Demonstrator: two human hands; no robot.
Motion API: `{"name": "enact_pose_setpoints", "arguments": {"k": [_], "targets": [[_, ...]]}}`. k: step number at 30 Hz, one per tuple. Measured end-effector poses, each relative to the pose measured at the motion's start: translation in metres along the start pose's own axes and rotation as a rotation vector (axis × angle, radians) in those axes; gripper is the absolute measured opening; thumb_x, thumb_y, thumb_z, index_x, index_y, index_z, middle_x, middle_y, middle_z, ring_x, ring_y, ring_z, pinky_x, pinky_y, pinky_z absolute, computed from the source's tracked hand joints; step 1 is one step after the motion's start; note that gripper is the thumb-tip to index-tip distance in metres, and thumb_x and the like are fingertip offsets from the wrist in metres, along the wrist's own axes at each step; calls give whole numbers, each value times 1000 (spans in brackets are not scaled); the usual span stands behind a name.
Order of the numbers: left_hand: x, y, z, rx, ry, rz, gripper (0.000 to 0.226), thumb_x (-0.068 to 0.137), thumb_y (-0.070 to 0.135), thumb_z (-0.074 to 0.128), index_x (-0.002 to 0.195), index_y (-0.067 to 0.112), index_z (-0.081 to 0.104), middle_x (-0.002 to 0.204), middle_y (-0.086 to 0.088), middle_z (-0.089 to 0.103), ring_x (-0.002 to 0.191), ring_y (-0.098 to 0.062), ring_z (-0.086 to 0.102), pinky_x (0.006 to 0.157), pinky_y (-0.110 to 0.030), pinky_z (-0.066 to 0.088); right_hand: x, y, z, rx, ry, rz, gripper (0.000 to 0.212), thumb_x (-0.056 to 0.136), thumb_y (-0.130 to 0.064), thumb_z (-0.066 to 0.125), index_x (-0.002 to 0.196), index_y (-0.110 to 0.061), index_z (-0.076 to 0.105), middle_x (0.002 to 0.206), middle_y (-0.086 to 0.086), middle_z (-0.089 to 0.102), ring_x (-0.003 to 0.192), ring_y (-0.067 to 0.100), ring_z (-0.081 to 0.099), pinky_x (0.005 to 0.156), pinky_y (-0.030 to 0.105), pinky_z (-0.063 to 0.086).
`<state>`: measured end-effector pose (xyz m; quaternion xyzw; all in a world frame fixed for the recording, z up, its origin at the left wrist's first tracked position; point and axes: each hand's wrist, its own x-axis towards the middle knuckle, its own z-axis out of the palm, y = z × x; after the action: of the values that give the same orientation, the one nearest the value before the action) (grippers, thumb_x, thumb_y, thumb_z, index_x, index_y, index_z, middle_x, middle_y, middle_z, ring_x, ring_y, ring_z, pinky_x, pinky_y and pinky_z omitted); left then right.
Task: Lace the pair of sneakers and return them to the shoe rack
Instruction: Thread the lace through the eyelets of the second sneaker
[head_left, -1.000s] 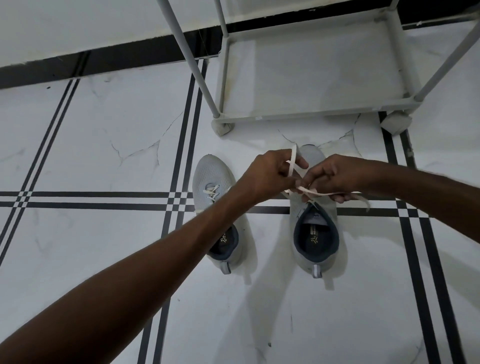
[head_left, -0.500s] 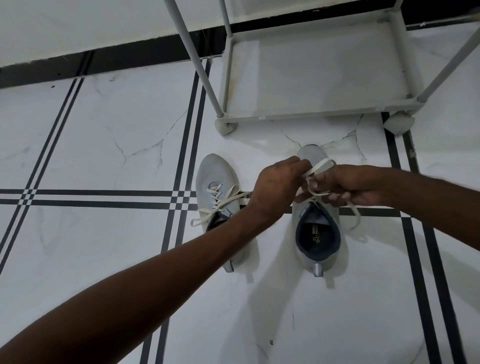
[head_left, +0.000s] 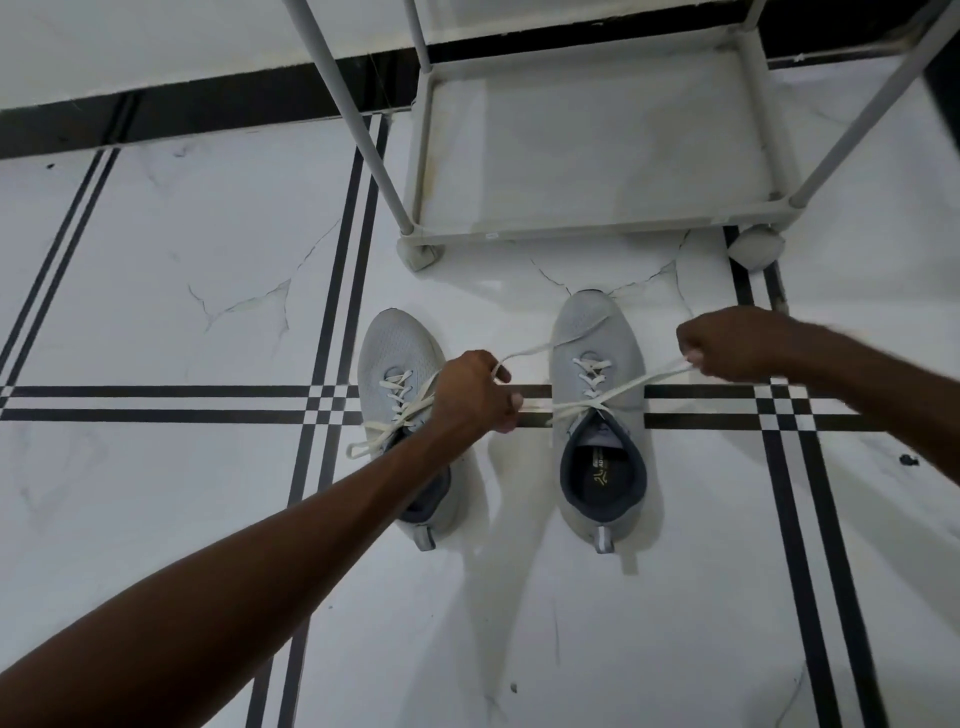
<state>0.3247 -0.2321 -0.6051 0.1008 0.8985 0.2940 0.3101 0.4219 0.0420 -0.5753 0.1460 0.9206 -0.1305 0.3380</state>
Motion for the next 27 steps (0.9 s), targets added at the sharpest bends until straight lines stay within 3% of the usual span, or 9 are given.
{"name": "enact_pose_setpoints", "arguments": {"k": [4, 6, 8, 13, 17, 20, 23, 25, 27], "targets": [[2, 2, 8, 230, -32, 30, 58, 79, 15, 74, 131, 9, 50, 111, -11, 73, 101, -29, 70, 85, -36, 55, -10, -16, 47, -294, 288, -33, 15, 84, -8, 56, 91, -13, 45, 79, 3, 50, 77, 25, 52, 57, 31, 35], [-3, 11, 13, 348, 49, 183, 62, 83, 22, 74, 137, 11, 47, 126, -12, 64, 116, -31, 61, 90, -37, 46, -9, -21, 67, -236, 436, -125, 23, 76, -4, 63, 95, -7, 52, 87, 11, 59, 85, 30, 56, 59, 33, 35], [-7, 19, 19, 341, 81, 309, 48, 85, 20, 73, 129, 12, 57, 123, -12, 65, 114, -30, 60, 90, -37, 47, -6, -25, 75, -21, 498, -220, 26, 72, -1, 65, 96, -7, 57, 88, 12, 64, 84, 33, 57, 60, 34, 39], [-18, 28, 31, 293, -151, 333, 16, 86, 12, 69, 101, 11, 75, 98, -10, 78, 91, -26, 72, 79, -32, 55, -9, -37, 80, 417, 335, -193, 30, 75, -4, 70, 99, -20, 64, 89, 1, 71, 83, 23, 65, 63, 30, 49], [-17, 24, 29, 256, -114, 336, 15, 87, 11, 64, 92, 13, 78, 88, -10, 78, 82, -27, 71, 71, -30, 52, -7, -30, 73, 399, 258, -174, 10, 82, -18, 71, 79, -25, 64, 75, -6, 63, 73, 16, 58, 56, 19, 35], [-15, 21, 26, 193, -125, 356, 9, 83, 14, 73, 91, 13, 78, 81, -6, 78, 77, -20, 72, 76, -33, 55, -7, -25, 59, 422, 220, -202, 25, 84, -23, 69, 62, -30, 59, 63, -7, 61, 63, 16, 57, 57, 27, 40], [-15, 23, 27, 164, -120, 379, 6, 82, 18, 76, 88, 15, 78, 75, -3, 77, 67, -12, 67, 72, -30, 55, -6, -25, 59, 189, 269, -184, 30, 81, -18, 65, 58, -28, 49, 61, -3, 54, 65, 23, 56, 58, 31, 44], [-14, 24, 28, 212, -105, 371, 4, 81, 19, 77, 84, 16, 77, 76, -3, 77, 71, -17, 69, 73, -33, 56, -7, -19, 58, -146, 273, -87, 20, 80, -23, 64, 66, -19, 50, 68, 0, 56, 74, 24, 58, 69, 31, 47], [-12, 24, 29, 251, -98, 363, 6, 80, 21, 77, 84, 16, 77, 79, -3, 77, 78, -22, 71, 75, -35, 56, -12, -11, 52, -316, 205, 52, 30, 81, -31, 66, 70, -16, 43, 75, 0, 55, 82, 23, 55, 78, 30, 43]]}}
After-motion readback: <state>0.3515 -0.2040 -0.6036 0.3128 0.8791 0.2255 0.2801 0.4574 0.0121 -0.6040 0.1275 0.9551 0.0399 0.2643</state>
